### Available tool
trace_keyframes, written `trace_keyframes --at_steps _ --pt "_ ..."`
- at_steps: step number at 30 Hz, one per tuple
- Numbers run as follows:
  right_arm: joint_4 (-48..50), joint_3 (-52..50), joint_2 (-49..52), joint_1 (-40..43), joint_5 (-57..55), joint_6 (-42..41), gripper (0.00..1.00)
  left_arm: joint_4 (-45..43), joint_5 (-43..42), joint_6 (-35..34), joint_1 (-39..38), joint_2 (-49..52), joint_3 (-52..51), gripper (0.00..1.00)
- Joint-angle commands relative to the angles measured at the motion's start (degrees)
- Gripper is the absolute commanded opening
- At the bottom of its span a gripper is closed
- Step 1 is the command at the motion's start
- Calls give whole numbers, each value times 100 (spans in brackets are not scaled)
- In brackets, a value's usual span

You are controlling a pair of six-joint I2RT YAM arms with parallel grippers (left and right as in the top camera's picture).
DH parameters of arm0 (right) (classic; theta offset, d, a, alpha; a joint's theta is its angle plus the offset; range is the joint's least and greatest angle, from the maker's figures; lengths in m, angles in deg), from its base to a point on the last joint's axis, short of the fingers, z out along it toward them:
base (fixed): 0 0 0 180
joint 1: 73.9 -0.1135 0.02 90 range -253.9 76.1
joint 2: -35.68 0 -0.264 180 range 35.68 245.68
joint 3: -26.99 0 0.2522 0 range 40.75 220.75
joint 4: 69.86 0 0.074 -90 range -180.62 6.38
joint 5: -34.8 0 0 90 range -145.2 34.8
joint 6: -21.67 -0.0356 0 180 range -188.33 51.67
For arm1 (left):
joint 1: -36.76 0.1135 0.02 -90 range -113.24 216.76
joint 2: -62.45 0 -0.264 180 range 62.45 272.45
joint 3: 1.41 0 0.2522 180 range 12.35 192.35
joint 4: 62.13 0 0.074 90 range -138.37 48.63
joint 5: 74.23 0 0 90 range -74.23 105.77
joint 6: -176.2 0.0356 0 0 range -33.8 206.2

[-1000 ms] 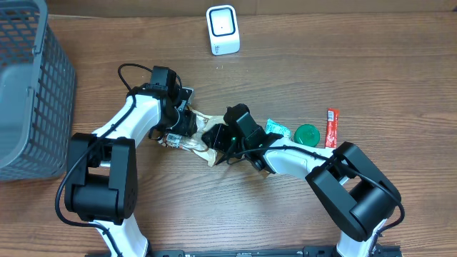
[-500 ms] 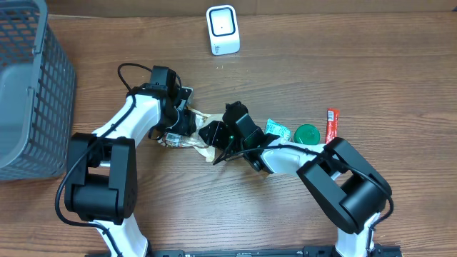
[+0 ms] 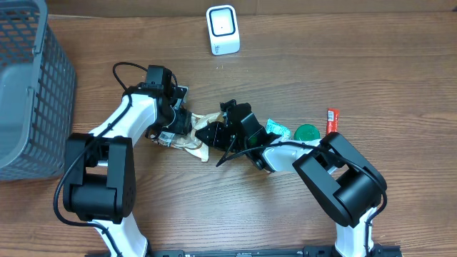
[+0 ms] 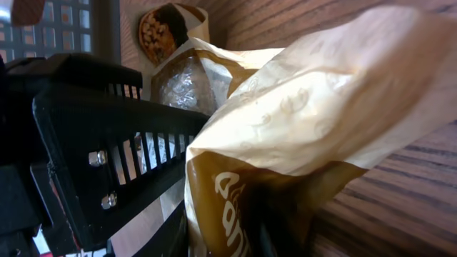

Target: Scan the item barcode

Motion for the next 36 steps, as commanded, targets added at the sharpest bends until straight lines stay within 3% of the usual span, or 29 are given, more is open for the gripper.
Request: trace_keyframes --at_steps 1,12,16,20,29,36 --pt "28 138 -234 -74 568 422 15 125 -282 22 -39 214 7 66" --pt "-1617 138 -1167 -74 -168 2009 6 275 -184 -529 824 -1375 750 81" --pt "-1912 138 -1287 -74 -168 2343 4 385 387 -627 1244 -1930 750 85" --pt "-2041 138 -1471 -74 -278 2400 4 557 949 -629 1620 -2149 750 99" --pt "-2973 140 -2221 -76 -1198 3128 4 684 1003 -669 1917 -2096 748 100" --pt "-3259 140 -2312 -66 -1117 3305 4 682 1005 -667 1908 -2096 748 100"
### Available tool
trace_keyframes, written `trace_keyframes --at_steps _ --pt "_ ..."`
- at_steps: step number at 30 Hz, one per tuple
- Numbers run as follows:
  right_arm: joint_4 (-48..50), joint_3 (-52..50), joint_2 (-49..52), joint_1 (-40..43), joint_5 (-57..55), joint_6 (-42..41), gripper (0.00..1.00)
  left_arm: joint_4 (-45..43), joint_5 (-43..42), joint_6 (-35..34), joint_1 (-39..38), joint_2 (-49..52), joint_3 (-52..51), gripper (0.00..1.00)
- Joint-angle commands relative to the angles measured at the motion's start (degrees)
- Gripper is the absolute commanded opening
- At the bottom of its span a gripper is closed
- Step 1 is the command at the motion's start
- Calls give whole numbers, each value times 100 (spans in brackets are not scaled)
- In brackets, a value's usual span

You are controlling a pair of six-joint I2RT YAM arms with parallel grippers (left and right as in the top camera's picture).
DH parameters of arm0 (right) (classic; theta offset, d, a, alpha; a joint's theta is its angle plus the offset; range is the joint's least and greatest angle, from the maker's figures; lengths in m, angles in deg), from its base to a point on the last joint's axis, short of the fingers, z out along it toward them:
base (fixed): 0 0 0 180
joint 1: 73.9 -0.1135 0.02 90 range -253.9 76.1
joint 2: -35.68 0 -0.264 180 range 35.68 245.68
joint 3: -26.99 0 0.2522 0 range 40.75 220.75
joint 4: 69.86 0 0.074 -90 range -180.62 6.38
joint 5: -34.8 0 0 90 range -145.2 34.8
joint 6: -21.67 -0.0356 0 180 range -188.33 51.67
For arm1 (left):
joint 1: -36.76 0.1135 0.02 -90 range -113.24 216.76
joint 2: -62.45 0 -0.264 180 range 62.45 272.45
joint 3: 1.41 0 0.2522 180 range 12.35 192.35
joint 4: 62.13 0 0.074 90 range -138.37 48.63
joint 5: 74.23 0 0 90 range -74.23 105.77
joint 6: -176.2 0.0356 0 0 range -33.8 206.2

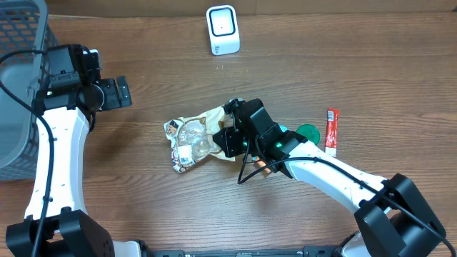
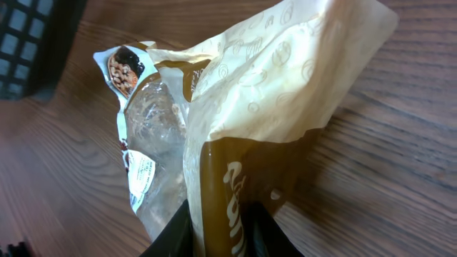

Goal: Scan the item barcode
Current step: 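Release the left gripper and lift the snack bag toward the scanner, then hold the snack bag in front of the white scanner with right gripper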

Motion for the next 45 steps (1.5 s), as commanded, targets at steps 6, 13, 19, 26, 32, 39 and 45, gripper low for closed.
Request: trace_keyframes --at_steps 6,13,19,26,32,39,45 --pt "-560 605 -262 -9 -837 1720 4 -4 74 -55 -11 33 39 100" --pt "-1644 2267 -330 -9 -2225 3818 3 -4 74 -55 -11 33 39 100" --pt "-197 2859 -308 -9 -3147 6387 3 -4 74 -55 -13 33 39 100" --pt "1108 2859 125 -7 -3296 7960 4 -4 74 -55 -13 33 39 100" --pt "2702 2859 911 153 -3423 8325 3 -7 79 -55 -13 33 39 100" --pt "4623 2859 1882 726 -3333 8693 3 -4 79 -55 -13 33 39 100" --pt "4996 2983 2507 1204 -2944 8081 4 -4 76 -55 -13 33 39 100"
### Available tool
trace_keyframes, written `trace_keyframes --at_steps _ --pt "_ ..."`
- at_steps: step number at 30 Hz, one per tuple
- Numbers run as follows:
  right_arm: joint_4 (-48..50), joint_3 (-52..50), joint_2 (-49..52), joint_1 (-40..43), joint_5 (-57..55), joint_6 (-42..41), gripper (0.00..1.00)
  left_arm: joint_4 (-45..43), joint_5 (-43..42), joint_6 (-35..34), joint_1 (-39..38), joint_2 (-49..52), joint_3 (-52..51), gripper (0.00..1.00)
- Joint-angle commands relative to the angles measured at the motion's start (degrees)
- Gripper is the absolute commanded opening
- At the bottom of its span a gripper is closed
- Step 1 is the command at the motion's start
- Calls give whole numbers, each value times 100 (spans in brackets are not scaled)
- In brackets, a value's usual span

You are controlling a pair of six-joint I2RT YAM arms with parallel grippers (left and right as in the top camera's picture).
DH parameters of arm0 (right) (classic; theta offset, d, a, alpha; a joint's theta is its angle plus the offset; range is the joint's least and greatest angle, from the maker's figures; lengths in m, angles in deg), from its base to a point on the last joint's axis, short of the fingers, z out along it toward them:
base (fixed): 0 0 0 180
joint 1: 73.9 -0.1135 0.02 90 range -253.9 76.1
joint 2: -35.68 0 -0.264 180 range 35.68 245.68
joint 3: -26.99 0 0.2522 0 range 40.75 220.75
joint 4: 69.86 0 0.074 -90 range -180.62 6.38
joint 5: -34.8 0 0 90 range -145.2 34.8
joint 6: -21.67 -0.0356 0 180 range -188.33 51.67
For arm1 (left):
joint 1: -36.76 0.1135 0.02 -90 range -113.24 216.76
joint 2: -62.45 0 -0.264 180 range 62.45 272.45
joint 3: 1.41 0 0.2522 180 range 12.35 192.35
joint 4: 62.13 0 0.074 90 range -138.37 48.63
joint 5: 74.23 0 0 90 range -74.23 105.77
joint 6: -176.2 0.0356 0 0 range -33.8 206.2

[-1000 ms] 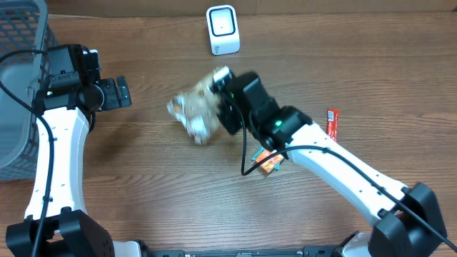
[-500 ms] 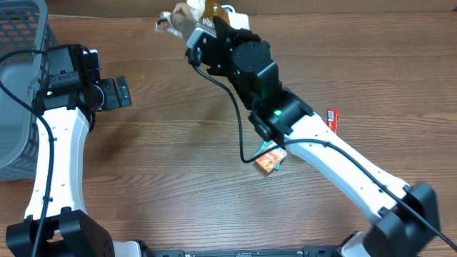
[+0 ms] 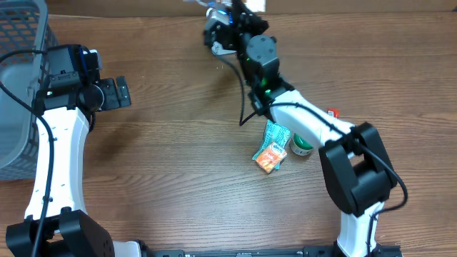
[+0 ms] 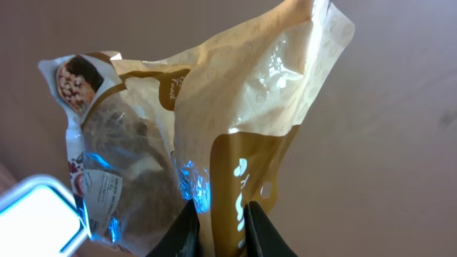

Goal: Scan the item barcode
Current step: 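Hold the snack bag in front of the white scanner with right gripper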

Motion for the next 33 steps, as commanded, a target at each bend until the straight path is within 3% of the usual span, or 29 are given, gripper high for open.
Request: trace_keyframes --at_steps 1,5,14,33 --pt "236 258 330 219 219 -520 4 -2 13 -55 -13 33 39 100" --pt "487 664 726 310 221 -918 4 -2 13 -55 -13 33 39 100" --pt "448 1969 1757 304 210 -931 3 -2 15 -55 -13 33 39 100" --pt "-1143 1996 1926 79 129 -1252 4 -2 15 -55 -13 33 39 100"
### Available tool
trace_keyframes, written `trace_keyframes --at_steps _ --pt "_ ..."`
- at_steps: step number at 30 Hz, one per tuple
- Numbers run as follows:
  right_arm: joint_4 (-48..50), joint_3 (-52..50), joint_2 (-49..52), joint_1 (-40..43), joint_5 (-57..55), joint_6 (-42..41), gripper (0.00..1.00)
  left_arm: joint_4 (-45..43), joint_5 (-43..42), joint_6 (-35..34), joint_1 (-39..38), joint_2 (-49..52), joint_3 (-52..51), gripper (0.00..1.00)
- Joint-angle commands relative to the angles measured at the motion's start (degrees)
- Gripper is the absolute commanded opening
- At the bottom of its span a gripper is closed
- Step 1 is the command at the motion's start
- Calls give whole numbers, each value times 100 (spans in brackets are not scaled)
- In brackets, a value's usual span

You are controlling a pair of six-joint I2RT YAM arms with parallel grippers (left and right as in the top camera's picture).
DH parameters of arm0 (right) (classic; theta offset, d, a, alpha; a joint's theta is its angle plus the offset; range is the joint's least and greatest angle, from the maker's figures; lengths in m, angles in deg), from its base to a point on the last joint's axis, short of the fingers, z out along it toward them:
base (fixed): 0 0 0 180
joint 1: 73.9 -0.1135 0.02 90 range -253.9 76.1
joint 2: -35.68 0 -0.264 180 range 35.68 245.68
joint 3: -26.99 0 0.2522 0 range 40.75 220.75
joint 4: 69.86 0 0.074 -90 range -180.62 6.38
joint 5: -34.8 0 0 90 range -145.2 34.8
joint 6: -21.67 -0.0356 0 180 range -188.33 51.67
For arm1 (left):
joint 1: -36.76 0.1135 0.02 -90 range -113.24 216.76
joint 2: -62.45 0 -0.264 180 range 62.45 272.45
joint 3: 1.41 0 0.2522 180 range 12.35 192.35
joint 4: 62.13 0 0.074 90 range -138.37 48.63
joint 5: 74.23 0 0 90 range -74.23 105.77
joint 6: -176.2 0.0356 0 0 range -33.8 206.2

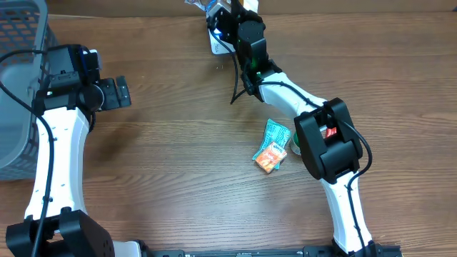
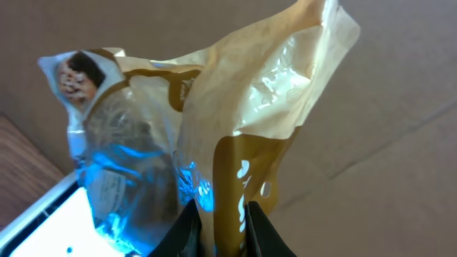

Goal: Scan the item barcode
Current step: 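Hold the snack bag in front of the white scanner with right gripper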

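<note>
A tan and clear snack bag [image 2: 243, 107] hangs in my right gripper [image 2: 220, 228], which is shut on its brown lower edge. The bag is up against the white barcode scanner [image 2: 36, 228], and blue light falls on its clear window. In the overhead view the right gripper [image 1: 228, 18] is at the table's far edge, covering most of the scanner [image 1: 216, 47]. My left gripper [image 1: 120, 93] is far to the left, open and holding nothing.
A grey mesh basket [image 1: 28, 86] fills the left edge. A green and orange packet [image 1: 270, 146], a green round lid [image 1: 298, 148] and a red sachet [image 1: 330, 132] lie beside the right arm. A cardboard wall stands behind the scanner.
My right gripper has brought the bag closer over the scanner. The blue light on the clear window is stronger. The left arm has not moved.
Both grippers were at the bag mid-table. Then the left gripper had let go and stood back by the basket, with the right one holding the bag on the table. Then the bag was up by the scanner, and now it is lit blue over it.
</note>
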Motion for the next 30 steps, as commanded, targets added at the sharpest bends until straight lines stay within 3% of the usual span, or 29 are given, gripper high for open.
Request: trace_keyframes --at_steps 1,8,17,30 --pt "-310 50 35 -168 -98 -87 4 -4 13 -55 -13 33 39 100" --pt "-841 50 33 -247 -787 -90 4 -4 13 -55 -13 33 39 100" --pt "-1445 50 33 -356 -522 -199 4 -4 13 -55 -13 33 39 100" --pt "-1287 50 -446 -339 -245 -1266 4 -4 15 -55 -13 33 39 100"
